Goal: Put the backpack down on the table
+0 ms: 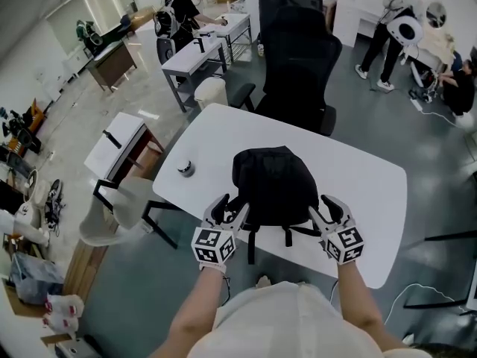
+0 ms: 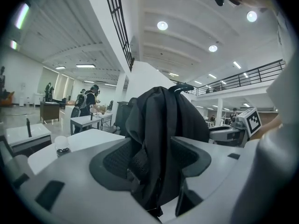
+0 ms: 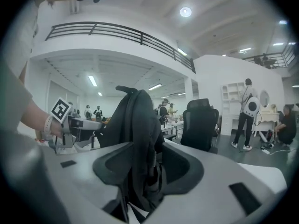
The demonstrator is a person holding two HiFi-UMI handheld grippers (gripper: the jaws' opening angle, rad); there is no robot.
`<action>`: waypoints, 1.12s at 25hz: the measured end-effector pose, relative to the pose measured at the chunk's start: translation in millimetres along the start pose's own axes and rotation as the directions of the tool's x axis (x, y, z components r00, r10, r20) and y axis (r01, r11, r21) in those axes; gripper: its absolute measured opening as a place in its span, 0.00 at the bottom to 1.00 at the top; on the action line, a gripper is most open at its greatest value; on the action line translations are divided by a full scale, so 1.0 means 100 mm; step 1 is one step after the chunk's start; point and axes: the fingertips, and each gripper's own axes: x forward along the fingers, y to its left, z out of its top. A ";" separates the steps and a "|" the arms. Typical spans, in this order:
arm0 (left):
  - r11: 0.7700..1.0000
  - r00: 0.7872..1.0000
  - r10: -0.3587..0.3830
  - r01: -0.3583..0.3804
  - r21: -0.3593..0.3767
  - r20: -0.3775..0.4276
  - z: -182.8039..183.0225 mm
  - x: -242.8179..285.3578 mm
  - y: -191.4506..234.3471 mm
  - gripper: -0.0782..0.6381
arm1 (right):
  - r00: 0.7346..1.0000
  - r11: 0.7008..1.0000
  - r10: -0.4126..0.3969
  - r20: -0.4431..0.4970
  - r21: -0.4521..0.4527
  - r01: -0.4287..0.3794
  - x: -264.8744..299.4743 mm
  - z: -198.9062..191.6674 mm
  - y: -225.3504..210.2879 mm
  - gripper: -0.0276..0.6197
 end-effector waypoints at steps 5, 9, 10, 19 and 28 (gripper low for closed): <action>0.999 0.999 0.027 -0.027 -0.026 0.037 0.04 -0.16 0.05 0.42 | 1.000 1.000 -0.018 0.017 0.003 0.018 -0.14 0.02 -0.04 0.31; 0.999 0.999 0.031 -0.030 -0.015 0.042 0.08 -0.27 0.03 0.28 | 0.999 1.000 -0.025 0.032 0.012 0.024 -0.22 0.07 -0.03 0.26; 0.999 0.999 0.032 -0.032 -0.012 0.042 0.08 -0.30 0.02 0.26 | 0.999 1.000 -0.026 0.036 0.015 0.026 -0.24 0.08 -0.03 0.25; 0.998 0.995 0.057 -0.056 -0.017 0.082 0.19 -0.43 0.12 0.22 | 0.998 0.999 -0.050 0.043 0.000 0.050 -0.33 0.19 -0.06 0.07; 0.999 0.995 0.047 -0.047 -0.012 0.086 0.21 -0.47 0.09 0.22 | 0.998 0.998 -0.048 0.032 -0.033 0.049 -0.37 0.26 0.00 0.07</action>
